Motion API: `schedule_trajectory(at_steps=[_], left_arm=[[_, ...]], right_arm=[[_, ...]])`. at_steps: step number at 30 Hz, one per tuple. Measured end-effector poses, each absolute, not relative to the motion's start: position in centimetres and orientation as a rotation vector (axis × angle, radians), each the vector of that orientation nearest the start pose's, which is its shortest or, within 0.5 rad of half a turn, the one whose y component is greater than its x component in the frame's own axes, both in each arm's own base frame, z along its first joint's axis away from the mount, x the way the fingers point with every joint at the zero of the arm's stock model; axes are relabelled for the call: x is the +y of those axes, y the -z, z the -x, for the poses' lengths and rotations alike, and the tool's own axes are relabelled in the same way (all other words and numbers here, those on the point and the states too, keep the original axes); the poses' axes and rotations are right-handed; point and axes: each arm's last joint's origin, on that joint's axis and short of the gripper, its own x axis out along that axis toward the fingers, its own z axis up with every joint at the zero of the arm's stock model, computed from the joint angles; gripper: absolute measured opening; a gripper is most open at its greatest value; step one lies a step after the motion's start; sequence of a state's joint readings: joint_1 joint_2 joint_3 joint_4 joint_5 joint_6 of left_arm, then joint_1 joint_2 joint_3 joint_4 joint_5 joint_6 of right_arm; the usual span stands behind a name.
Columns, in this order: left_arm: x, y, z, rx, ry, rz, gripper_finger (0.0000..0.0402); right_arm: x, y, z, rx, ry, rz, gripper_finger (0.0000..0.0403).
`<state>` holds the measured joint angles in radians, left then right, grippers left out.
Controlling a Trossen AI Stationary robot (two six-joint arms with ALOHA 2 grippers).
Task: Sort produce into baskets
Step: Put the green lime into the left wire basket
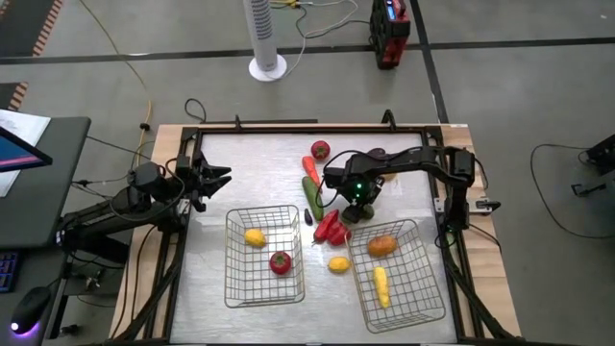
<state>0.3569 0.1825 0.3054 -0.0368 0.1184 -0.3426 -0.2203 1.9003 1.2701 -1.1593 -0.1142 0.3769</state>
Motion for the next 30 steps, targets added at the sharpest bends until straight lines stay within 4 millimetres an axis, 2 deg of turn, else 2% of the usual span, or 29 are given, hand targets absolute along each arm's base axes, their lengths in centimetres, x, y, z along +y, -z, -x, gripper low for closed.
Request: schedule_trajectory(at_steps=[6,10,13,18,26,30], left_arm=[[3.0,-24.9,-8.8,-0.125,-0.249,0.3,0.0133],[3.0,-24.9,-8.8,-0.125,-0.249,0.306,0.0133],[3.0,-24.9,-8.8,-0.124,-0.243,0.313,0.0133],[3.0,-24.8,-8.8,-0.114,-0.244,0.323,0.0133],[3.0,-24.8,-8.8,-0.11,-0.253,0.316,0.0133],[3.0,-24.8,-8.7,-0.121,-0.268,0.324,0.0133]], right_arm=[[-6.7,-16.4,-31.0,1.752,0.391,-0.551,0.023],[-7.1,-17.4,-31.2,1.763,0.403,-0.534,0.0203],[-7.4,-19.1,-31.7,1.741,0.435,-0.49,0.0202],[-6.8,-23.2,-32.8,1.643,0.444,-0.42,0.021],[-3.9,-28.8,-33.4,1.422,0.343,-0.357,0.0211],[-2.2,-30.8,-34.3,1.199,0.241,-0.323,0.0211]])
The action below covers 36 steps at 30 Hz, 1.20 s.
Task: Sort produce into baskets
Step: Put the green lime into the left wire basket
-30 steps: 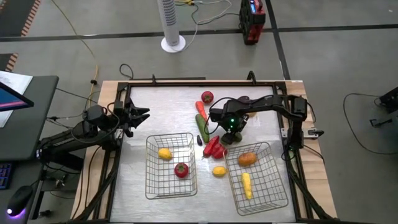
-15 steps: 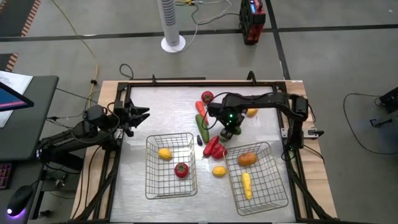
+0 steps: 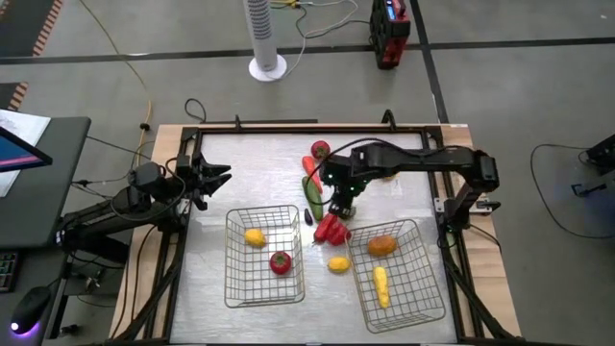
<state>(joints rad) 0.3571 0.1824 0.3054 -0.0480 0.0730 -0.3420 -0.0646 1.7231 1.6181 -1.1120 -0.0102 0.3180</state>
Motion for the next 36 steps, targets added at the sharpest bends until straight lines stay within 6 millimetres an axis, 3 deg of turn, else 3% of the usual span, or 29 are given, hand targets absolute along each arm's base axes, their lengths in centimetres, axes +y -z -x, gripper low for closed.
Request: schedule_trajectory(at_steps=[8,16,26,36], left_arm=[[3.0,-24.9,-8.7,-0.132,-0.24,0.339,0.0133],[3.0,-24.9,-8.8,-0.131,-0.246,0.326,0.0133],[3.0,-24.9,-8.7,-0.135,-0.264,0.332,0.0133],[3.0,-24.9,-8.8,-0.125,-0.242,0.324,0.0133]], right_arm=[[2.3,-32.5,-38.2,0.79,0.012,-0.216,0.0211],[5.3,-30.4,-40.9,0.708,-0.097,-0.108,0.0221],[3.2,-29.4,-40.2,0.852,-0.078,-0.171,0.0305],[1.7,-27.5,-37.3,1.176,0.076,-0.089,0.0315]])
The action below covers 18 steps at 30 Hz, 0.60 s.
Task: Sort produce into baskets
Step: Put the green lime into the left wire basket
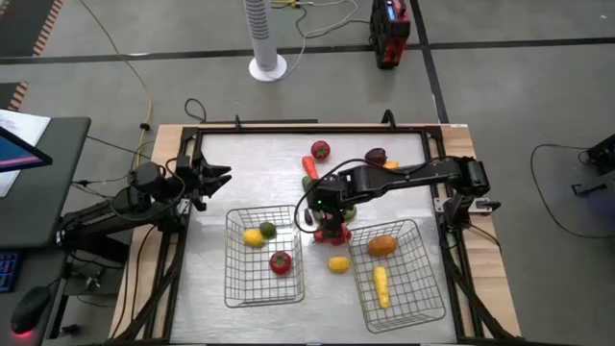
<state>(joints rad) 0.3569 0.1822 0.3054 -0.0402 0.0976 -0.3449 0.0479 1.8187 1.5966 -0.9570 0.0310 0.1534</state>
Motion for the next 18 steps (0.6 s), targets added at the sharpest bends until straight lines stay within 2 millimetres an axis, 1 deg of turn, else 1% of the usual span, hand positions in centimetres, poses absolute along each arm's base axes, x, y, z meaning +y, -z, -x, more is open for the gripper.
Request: schedule_trajectory(at_steps=[2,5,10,14,18], left_arm=[[3.0,-24.9,-8.7,-0.126,-0.254,0.315,0.0133],[3.0,-24.9,-8.7,-0.128,-0.264,0.315,0.0133],[3.0,-24.9,-8.8,-0.126,-0.244,0.33,0.0133],[3.0,-24.9,-8.8,-0.125,-0.239,0.33,0.0133],[3.0,-24.9,-8.8,-0.125,-0.244,0.326,0.0133]], right_arm=[[1.4,-26.4,-37.0,1.213,0.083,-0.072,0.0315],[1.0,-24.9,-37.1,1.205,0.051,-0.022,0.0315],[1.6,-22.8,-37.1,1.169,-0.022,0.072,0.0315],[1.7,-21.8,-37.2,1.138,-0.037,0.076,0.0315],[2.1,-21.7,-37.1,1.136,-0.031,0.092,0.0315]])
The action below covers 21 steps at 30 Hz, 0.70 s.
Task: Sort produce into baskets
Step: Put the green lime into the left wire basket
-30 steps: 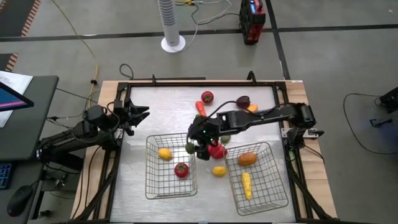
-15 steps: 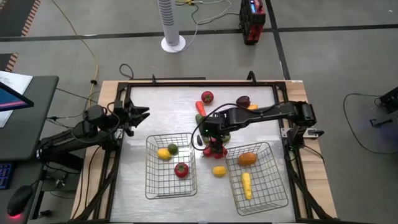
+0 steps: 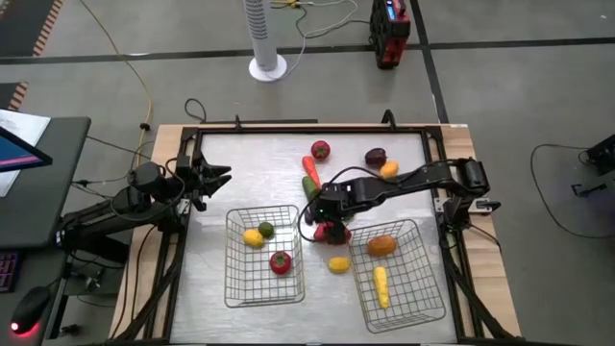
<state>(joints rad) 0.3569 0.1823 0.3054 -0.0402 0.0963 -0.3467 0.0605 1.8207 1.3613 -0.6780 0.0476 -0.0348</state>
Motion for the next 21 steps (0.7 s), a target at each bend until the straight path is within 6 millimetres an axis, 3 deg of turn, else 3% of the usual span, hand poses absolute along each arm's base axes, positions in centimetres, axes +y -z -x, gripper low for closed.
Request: schedule_trajectory(at_steps=[3,8,16,21], left_arm=[[3.0,-24.9,-8.8,-0.125,-0.244,0.324,0.0133],[3.0,-24.9,-8.8,-0.125,-0.244,0.324,0.0133],[3.0,-24.9,-8.8,-0.125,-0.246,0.326,0.0133],[3.0,-24.9,-8.8,-0.125,-0.247,0.325,0.0133]], right_arm=[[1.6,-21.4,-36.6,1.198,0.006,0.089,0.0315],[-1.1,-21.1,-35.5,1.325,0.104,0.023,0.0315],[-4.0,-21.0,-34.9,1.353,0.233,-0.11,0.0315],[-6.1,-20.9,-33.8,1.412,0.365,-0.339,0.0315]])
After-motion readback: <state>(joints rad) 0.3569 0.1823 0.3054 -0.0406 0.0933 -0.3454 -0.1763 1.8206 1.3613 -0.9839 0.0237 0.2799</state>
